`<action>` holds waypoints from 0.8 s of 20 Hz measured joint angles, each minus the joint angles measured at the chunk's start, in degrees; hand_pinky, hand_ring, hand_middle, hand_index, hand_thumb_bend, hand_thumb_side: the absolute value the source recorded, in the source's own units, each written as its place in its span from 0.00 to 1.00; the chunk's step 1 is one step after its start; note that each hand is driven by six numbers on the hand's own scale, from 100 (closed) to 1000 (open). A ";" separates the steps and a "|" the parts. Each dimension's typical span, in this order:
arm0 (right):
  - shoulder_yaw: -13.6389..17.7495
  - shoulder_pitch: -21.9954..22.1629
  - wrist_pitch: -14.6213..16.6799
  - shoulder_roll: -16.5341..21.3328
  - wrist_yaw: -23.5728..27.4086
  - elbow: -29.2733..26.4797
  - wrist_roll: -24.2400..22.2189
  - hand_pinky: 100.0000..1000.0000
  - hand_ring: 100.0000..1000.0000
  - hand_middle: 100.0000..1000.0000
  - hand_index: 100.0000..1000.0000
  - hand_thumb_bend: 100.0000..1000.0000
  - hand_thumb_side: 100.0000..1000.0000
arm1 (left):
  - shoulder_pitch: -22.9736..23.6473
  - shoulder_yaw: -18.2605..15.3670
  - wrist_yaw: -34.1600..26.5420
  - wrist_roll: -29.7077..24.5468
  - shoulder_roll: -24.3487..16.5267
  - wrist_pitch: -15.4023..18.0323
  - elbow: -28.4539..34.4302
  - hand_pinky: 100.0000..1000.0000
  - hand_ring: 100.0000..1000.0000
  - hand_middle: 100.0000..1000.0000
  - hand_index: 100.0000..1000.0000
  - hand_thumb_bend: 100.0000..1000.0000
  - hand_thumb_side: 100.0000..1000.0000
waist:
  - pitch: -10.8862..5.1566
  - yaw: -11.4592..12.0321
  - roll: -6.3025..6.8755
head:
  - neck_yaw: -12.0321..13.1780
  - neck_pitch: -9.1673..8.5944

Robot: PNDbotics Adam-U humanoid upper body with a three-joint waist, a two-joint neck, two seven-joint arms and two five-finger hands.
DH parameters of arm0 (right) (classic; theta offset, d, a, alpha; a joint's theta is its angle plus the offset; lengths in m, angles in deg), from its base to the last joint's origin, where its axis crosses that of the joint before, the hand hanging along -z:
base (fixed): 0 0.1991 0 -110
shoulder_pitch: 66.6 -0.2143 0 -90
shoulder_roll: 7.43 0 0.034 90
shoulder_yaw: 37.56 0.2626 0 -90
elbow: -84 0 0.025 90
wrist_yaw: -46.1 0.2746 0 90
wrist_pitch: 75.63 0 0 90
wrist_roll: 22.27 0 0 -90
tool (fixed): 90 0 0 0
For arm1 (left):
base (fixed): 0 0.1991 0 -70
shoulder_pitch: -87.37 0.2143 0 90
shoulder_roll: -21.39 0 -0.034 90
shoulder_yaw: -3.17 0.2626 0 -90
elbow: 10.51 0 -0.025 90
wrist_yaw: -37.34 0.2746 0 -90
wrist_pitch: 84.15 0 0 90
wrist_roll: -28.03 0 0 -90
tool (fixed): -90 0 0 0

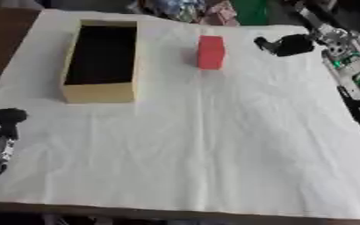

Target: Pick up objects on the table and place them in the box.

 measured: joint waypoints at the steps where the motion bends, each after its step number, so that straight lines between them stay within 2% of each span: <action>1: -0.23 -0.73 -0.04 0.17 -0.47 0.26 -1.13 0.88 1.00 0.97 1.00 0.35 0.13 | 0.00 0.01 0.00 -0.01 0.00 0.00 0.00 1.00 0.82 0.68 0.74 0.00 0.26 | 0.00 0.09 -0.07 | 0.01 0.00; 5: -1.22 -3.73 0.01 0.28 -2.83 1.42 -5.87 0.89 1.00 0.97 1.00 0.40 0.11 | -0.01 0.01 0.02 -0.04 -0.01 -0.01 0.00 1.00 0.82 0.68 0.74 0.00 0.26 | 0.00 0.49 -0.18 | 0.01 -0.01; 11: -2.68 -7.66 0.59 -0.07 -8.18 4.60 -11.40 0.90 1.00 0.97 1.00 0.39 0.11 | -0.05 0.09 0.08 -0.22 -0.05 -0.11 -0.01 1.00 0.82 0.68 0.74 0.00 0.26 | 0.02 0.77 -0.60 | -0.01 -0.17; 16: -3.66 -10.40 1.60 -1.99 -14.15 7.97 -14.98 0.91 1.00 0.97 1.00 0.40 0.14 | -0.12 0.34 0.12 -0.48 -0.07 -0.05 -0.01 1.00 0.82 0.68 0.74 0.00 0.26 | 0.08 1.25 -0.70 | -0.05 -0.31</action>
